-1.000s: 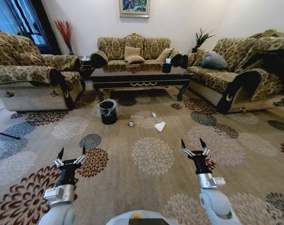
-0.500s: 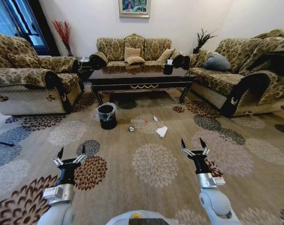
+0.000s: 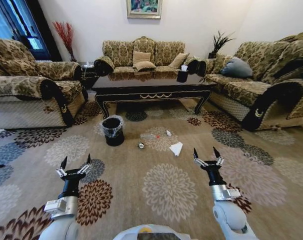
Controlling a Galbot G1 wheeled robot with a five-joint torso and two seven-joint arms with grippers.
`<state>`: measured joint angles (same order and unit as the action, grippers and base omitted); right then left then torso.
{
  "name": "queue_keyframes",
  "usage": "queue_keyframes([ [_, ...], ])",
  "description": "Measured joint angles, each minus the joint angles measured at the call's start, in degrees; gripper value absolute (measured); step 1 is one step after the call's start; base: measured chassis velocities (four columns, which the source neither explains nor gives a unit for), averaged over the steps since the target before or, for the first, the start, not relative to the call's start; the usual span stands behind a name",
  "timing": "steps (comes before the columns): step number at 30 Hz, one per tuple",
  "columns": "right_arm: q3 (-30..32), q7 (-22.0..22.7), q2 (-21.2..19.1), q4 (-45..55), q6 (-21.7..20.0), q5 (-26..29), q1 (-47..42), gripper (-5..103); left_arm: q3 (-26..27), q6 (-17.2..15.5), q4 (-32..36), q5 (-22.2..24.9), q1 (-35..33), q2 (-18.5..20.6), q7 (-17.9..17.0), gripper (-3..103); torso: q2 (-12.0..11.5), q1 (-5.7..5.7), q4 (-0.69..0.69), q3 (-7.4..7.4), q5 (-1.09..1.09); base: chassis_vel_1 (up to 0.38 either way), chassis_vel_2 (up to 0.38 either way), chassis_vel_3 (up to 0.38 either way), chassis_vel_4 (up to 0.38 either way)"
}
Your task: Move to the front of the table and pick up the trash from the floor, then place it into the trash bin.
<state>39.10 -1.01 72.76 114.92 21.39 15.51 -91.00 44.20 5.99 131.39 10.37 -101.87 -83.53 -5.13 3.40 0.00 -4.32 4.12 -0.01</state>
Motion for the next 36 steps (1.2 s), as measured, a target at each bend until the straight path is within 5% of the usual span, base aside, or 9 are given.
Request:
queue_keyframes([
  [36,-0.2,0.0,-0.4,-1.1,0.3,0.0,0.9,100,0.0,0.7,0.6,-0.1,-0.9,-0.4,0.3,100,0.0,0.01,0.01,0.03,0.00,-0.184,0.187,0.188,-0.185],
])
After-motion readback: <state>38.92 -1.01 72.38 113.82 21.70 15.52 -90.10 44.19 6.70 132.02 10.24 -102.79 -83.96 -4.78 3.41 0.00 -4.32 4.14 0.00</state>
